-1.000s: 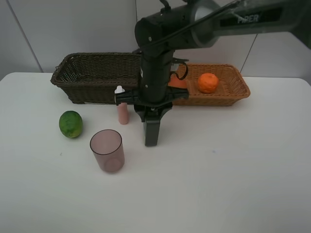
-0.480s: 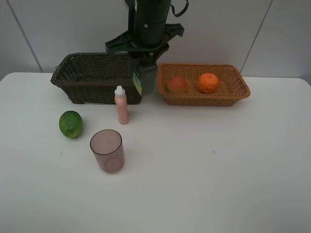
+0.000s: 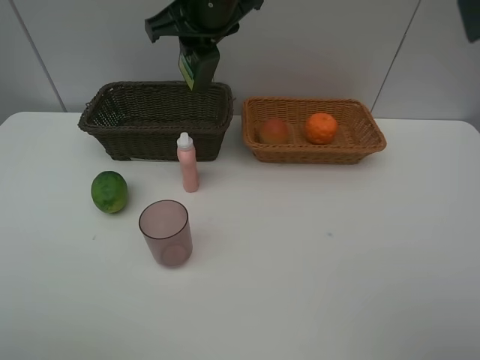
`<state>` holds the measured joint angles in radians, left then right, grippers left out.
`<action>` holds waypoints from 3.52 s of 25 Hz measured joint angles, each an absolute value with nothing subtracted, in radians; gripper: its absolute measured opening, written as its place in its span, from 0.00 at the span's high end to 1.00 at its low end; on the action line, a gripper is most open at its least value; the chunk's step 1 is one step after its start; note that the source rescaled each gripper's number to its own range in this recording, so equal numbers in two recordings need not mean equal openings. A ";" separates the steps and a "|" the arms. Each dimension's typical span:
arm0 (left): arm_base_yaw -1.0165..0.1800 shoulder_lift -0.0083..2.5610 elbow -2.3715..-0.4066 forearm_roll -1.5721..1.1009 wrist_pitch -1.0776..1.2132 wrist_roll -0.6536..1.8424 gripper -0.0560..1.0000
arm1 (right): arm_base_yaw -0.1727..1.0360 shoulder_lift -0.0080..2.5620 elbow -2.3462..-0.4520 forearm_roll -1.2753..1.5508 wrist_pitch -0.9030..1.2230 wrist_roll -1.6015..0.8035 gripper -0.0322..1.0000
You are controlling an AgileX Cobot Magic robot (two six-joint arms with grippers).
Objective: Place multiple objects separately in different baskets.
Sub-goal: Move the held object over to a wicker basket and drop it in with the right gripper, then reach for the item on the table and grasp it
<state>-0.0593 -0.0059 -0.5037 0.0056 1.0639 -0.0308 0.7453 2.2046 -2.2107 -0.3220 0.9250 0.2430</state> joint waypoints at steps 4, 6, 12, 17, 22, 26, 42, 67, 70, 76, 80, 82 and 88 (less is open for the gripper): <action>-0.059 -0.006 -0.504 0.006 1.064 -0.031 0.04 | 0.725 2.259 -2.211 -0.322 0.805 0.243 0.95; -0.059 -0.006 -0.504 0.006 1.064 -0.031 0.04 | 0.713 2.292 -2.211 -0.323 0.763 0.245 0.95; -0.059 -0.006 -0.504 0.006 1.064 -0.031 0.04 | 0.689 2.393 -2.211 -0.322 0.669 0.246 0.95; -0.059 -0.006 -0.504 0.006 1.064 -0.031 0.04 | 0.684 2.458 -2.211 -0.296 0.604 0.246 0.95; -0.059 -0.006 -0.504 0.006 1.064 -0.031 0.04 | 0.684 2.491 -2.211 -0.291 0.572 0.246 0.95; -0.059 -0.006 -0.504 0.006 1.064 -0.031 0.04 | 0.684 2.503 -2.211 -0.291 0.566 0.246 0.95; -0.059 -0.006 -0.504 0.006 1.064 -0.031 0.04 | 0.684 2.388 -2.211 -0.205 0.698 0.246 0.05; -0.059 -0.006 -0.504 0.006 1.064 -0.031 0.04 | 0.374 1.931 -1.722 -0.118 1.215 0.247 0.05; -0.059 -0.006 -0.504 0.006 1.064 -0.031 0.04 | 0.297 1.819 -1.551 -0.118 1.189 0.248 0.05; -0.059 -0.006 -0.504 0.006 1.064 -0.031 0.04 | 0.146 1.594 -1.307 -0.131 1.113 0.250 0.05; -0.059 -0.006 -0.504 0.006 1.064 -0.031 0.04 | 0.117 1.417 -1.222 -0.157 1.102 0.246 0.05; -0.059 -0.006 -0.504 0.006 1.064 -0.031 0.04 | 0.117 1.314 -1.187 -0.158 1.092 0.246 0.05; -0.059 -0.006 -0.504 0.006 1.064 -0.031 0.04 | 0.117 0.972 -1.023 -0.156 1.076 0.239 0.05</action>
